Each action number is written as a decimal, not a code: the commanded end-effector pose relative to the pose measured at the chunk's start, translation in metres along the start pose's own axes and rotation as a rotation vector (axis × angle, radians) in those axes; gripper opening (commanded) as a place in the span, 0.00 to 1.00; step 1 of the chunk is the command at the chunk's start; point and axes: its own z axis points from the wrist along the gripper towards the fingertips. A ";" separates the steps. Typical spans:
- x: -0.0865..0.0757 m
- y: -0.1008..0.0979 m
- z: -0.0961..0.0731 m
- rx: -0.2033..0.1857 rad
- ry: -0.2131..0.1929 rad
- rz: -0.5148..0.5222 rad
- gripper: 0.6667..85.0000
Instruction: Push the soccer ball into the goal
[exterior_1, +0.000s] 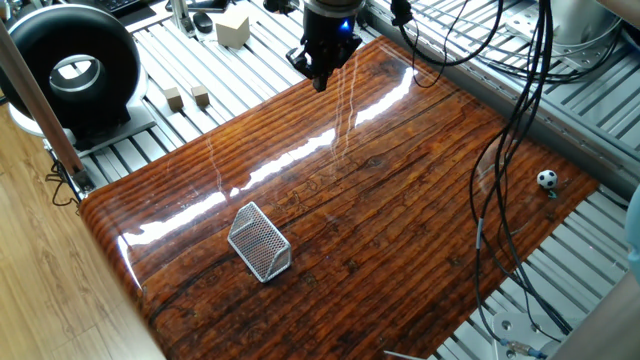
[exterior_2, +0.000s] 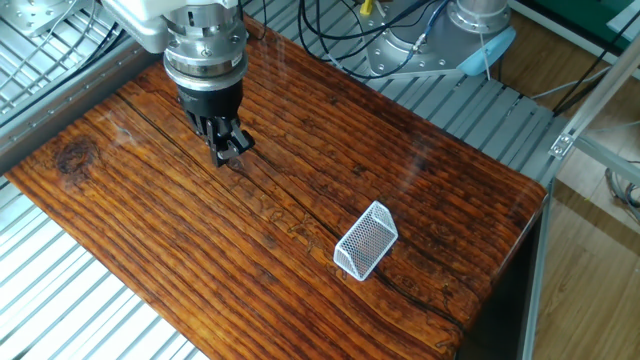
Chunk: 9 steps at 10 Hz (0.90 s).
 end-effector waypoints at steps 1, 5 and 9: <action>0.002 0.003 0.002 -0.011 0.006 0.008 0.00; 0.020 -0.013 0.008 0.031 0.067 -0.025 0.00; 0.026 -0.042 0.031 0.015 0.046 -0.181 0.00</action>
